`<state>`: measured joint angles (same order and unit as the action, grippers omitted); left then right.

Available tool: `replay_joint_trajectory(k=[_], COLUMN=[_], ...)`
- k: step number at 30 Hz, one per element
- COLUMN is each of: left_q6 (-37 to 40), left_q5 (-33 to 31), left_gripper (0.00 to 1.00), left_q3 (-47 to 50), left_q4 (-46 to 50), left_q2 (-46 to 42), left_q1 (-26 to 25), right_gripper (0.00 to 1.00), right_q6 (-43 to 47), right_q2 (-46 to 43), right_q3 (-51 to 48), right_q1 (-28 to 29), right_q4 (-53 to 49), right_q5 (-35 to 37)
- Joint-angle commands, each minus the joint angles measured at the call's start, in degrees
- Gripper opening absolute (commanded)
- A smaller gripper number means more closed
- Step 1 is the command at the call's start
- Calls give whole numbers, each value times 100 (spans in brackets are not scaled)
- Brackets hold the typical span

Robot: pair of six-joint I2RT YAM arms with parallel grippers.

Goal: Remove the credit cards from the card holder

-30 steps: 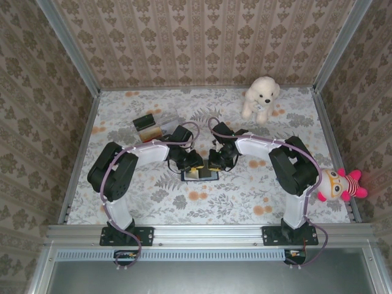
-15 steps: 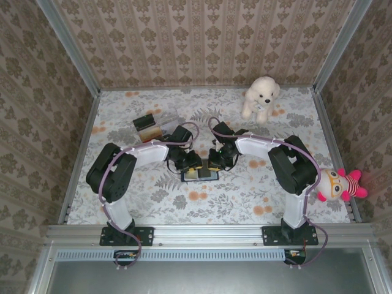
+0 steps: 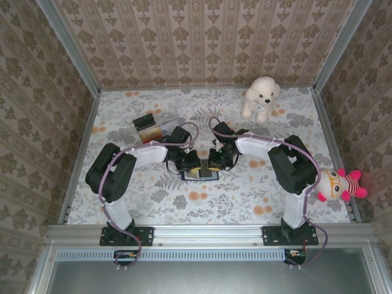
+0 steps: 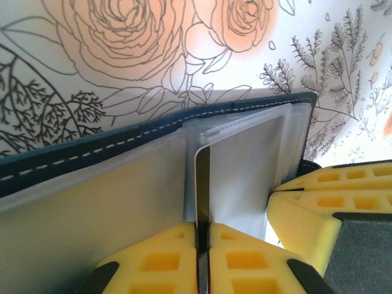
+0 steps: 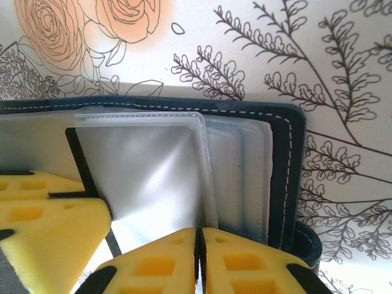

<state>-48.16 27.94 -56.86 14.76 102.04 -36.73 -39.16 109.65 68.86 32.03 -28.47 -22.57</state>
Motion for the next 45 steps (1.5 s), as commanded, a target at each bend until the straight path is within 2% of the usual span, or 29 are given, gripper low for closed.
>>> replay_joint_trajectory(k=[1, 7, 20, 24, 27, 32, 36, 39, 45], left_q6=[408, 767, 1264, 1336, 1575, 2132, 2301, 2269, 1846], left_q5=[13, 156, 545, 536, 375, -61, -152, -29, 726], left_gripper=[6, 2, 2, 0, 0, 0, 0, 0, 0], left_q3=[-1, 135, 246, 233, 76, -291, -478, -591, -607], left_q4=[192, 305, 533, 681, 1128, 2244, 2631, 2622, 1897], left_q2=[-308, -563, -772, -791, -955, -1381, -1765, -2068, -2450], left_q1=[51, 188, 465, 482, 530, 631, 731, 814, 908], right_gripper=[12, 12, 12, 12, 12, 24, 34, 42, 65], right_q6=[-21, -31, 4, 31, 25, 13, 30, -4, -613], right_q2=[258, 277, 194, -28, -228, -710, -1157, -1419, -1635], right_q3=[-184, -180, -132, -93, -50, -117, -265, -378, -664], right_q1=[-39, -63, -92, -92, -114, -162, -226, -284, -393], right_q4=[-62, -119, -147, -38, 25, 297, 671, 1133, 2761], right_q5=[232, 321, 346, 245, 134, -113, -279, -675, -2118])
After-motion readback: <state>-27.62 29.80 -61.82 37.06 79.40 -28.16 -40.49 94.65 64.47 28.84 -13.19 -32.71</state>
